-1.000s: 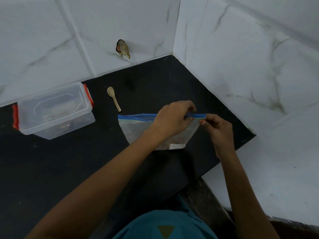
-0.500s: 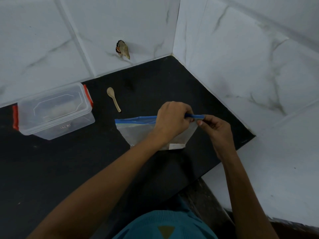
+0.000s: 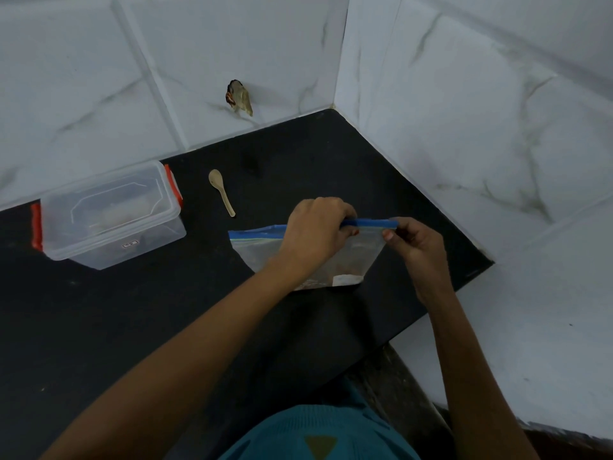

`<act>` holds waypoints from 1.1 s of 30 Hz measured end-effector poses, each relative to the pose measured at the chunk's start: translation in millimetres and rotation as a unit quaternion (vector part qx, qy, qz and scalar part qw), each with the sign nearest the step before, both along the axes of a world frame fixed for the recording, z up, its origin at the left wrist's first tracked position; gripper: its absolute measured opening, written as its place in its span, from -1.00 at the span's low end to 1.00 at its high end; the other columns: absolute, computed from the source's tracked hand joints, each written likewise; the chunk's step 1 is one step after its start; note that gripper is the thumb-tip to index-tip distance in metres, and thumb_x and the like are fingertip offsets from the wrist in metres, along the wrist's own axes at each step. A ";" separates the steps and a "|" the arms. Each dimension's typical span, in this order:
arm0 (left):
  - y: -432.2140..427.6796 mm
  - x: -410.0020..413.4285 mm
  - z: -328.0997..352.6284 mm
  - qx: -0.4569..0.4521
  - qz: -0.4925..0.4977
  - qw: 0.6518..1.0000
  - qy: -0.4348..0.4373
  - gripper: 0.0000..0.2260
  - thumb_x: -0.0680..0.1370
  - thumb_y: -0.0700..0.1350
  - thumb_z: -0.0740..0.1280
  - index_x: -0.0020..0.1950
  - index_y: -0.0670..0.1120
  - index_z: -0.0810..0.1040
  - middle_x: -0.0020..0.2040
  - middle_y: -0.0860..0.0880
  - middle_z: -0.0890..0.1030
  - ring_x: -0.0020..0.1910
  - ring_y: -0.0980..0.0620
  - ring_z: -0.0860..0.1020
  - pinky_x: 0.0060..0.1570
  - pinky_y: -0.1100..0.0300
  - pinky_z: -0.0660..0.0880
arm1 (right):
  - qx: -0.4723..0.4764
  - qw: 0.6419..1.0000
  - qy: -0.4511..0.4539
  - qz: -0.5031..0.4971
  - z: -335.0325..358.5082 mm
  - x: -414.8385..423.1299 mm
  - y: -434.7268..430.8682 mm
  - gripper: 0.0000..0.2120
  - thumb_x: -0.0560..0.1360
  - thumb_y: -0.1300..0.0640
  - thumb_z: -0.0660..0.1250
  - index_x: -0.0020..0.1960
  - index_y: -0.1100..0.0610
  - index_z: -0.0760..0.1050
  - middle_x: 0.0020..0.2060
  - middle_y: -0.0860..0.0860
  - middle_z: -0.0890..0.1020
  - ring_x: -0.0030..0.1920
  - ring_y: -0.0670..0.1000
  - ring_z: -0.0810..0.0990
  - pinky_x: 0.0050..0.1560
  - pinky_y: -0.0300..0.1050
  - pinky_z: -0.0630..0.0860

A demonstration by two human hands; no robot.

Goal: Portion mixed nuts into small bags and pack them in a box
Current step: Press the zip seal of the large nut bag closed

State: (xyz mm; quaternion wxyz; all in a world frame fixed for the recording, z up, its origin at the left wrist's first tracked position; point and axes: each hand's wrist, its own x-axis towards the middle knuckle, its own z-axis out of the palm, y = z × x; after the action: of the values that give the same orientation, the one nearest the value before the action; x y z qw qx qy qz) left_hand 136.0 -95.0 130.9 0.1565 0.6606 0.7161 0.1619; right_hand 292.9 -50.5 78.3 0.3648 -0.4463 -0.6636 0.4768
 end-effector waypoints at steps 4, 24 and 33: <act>0.2 2.9 -0.9 0.027 0.005 1.000 0.004 -0.76 0.56 -0.08 0.26 0.20 -0.05 0.53 0.06 -0.01 0.58 0.07 0.07 0.48 0.16 0.21 0.30 | -0.053 0.996 0.056 0.040 6.2 6.2 -0.8 -0.76 0.48 0.34 0.25 0.02 0.03 0.46 -0.05 -0.04 0.56 -0.06 -0.17 0.58 -0.05 -0.35 0.52; -12.8 -13.8 -0.4 0.039 0.012 0.999 0.027 -0.80 0.55 -0.08 0.29 0.13 -0.07 0.58 0.00 -0.03 0.62 0.00 0.07 0.53 0.40 0.24 0.03 | -0.040 0.997 -0.033 0.048 17.2 -0.1 -0.1 -0.79 0.46 0.33 0.29 -0.02 0.05 0.48 -0.02 0.02 0.57 0.02 -0.05 0.56 -0.03 -0.24 0.51; -14.7 -6.9 -2.5 0.032 -0.041 0.994 0.091 -0.78 0.59 -0.08 0.20 0.18 -0.06 0.54 0.08 -0.03 0.59 0.14 0.06 0.49 0.41 0.23 -0.17 | 0.370 0.869 -0.307 0.117 29.3 -22.8 2.0 -0.79 0.29 0.17 0.38 -0.11 0.22 0.60 -0.19 0.11 0.63 -0.18 0.11 0.60 -0.04 0.12 0.45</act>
State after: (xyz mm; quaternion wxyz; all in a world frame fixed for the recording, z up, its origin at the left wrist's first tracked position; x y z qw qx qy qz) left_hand 129.1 -109.7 128.5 0.0762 0.7062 0.6941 0.1170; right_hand 270.2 -48.4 107.6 0.2230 -0.3217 -0.9172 0.0745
